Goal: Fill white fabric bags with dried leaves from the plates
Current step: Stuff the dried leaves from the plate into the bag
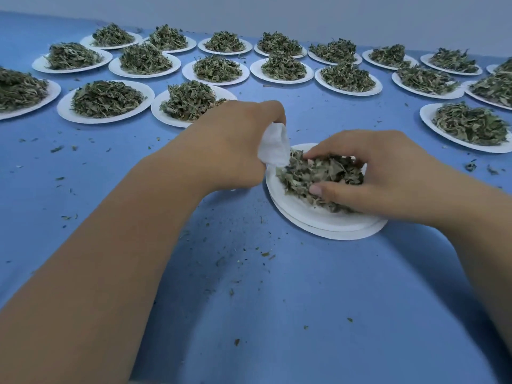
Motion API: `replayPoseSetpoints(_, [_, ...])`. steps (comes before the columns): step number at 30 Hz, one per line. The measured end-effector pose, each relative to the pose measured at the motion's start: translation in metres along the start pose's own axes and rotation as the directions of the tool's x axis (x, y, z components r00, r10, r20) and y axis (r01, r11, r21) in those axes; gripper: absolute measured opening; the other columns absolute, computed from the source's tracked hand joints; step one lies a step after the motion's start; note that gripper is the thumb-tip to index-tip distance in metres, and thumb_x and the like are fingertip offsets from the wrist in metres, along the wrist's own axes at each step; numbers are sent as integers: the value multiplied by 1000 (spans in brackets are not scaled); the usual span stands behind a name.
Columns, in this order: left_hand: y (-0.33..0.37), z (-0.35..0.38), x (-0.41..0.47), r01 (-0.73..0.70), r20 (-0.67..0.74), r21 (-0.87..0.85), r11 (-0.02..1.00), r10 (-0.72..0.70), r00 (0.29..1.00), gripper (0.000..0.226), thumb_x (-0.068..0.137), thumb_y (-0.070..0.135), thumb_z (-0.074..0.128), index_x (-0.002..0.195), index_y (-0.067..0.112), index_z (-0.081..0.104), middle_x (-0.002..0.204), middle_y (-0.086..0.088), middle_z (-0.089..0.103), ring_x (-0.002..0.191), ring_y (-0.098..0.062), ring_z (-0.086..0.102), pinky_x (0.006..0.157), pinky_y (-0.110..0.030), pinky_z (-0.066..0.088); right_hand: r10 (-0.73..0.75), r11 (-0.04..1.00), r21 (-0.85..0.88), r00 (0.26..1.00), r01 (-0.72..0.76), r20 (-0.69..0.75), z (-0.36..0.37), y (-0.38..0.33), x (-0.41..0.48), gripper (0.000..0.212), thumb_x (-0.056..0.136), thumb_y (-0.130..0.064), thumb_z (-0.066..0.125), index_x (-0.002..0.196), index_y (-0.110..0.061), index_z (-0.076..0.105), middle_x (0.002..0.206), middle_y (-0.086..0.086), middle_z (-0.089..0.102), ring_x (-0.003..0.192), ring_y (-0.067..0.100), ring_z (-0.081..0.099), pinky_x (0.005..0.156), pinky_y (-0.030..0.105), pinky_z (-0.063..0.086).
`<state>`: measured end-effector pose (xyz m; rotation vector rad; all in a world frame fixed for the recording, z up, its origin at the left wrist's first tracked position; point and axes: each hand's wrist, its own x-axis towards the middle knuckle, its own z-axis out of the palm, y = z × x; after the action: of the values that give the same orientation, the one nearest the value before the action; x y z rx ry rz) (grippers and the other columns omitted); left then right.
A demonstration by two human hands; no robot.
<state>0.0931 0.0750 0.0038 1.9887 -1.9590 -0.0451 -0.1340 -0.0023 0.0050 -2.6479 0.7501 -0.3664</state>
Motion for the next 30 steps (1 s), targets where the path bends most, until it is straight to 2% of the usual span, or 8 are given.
replayPoseSetpoints(5, [5,2,0,-16,4,13,1000,16,1000,53,76,10,63,123,31,50,93,7,55,88,-24,53,63,-33,38,9,996,90,988,5,-154,-3,4,-2,21,80,-40,78,100,-45,73,98,-30,69,89,-15,59,73,-1,37])
replayPoseSetpoints(8, [9,2,0,-24,-16,42,999,25,1000,51,77,13,63,123,27,50,96,4,56,89,-26,54,70,-33,36,30,992,125,974,-1,-225,-7,3,-4,21,79,-32,75,90,-50,71,87,-29,68,75,-4,60,66,2,39])
replayPoseSetpoints(11, [15,2,-1,-26,-22,98,995,28,999,47,77,16,63,120,28,49,90,8,52,87,-25,52,73,-34,34,23,991,135,962,15,-273,-8,0,-5,26,82,-24,74,90,-49,71,80,-36,64,69,-5,58,65,1,38])
replayPoseSetpoints(17, [24,5,-1,-47,-58,148,988,57,997,43,76,19,63,118,23,52,94,4,55,85,-24,47,76,-36,33,10,990,137,946,37,-324,-8,-8,-4,23,84,-13,76,95,-33,77,68,-35,62,64,-10,55,64,1,37])
replayPoseSetpoints(22, [28,9,1,-63,-63,169,984,75,995,35,77,20,65,110,22,54,87,4,55,82,-25,51,62,-36,29,-20,990,126,954,61,-299,-2,-16,0,32,83,-9,71,96,-38,74,94,-21,71,79,-6,61,76,5,42])
replayPoseSetpoints(25, [30,13,2,-92,-69,166,982,104,992,23,78,22,61,98,23,50,79,6,52,73,-21,52,55,-32,31,-15,996,77,954,40,-301,0,-16,3,31,83,-7,68,102,-30,78,102,-14,73,92,-1,62,85,9,44])
replayPoseSetpoints(28, [29,14,1,-91,-85,110,990,101,991,24,79,21,63,98,24,50,79,7,51,73,-20,50,54,-30,33,21,998,63,962,-4,-273,-2,-14,4,30,83,-9,68,102,-31,78,103,-13,72,86,-1,59,81,6,41])
replayPoseSetpoints(30, [29,15,0,-84,-94,98,992,93,991,26,79,22,63,102,23,52,82,6,54,77,-24,52,57,-34,36,36,999,43,966,-26,-257,-2,-14,4,31,83,-11,68,103,-32,77,100,-16,71,82,-8,58,79,5,40])
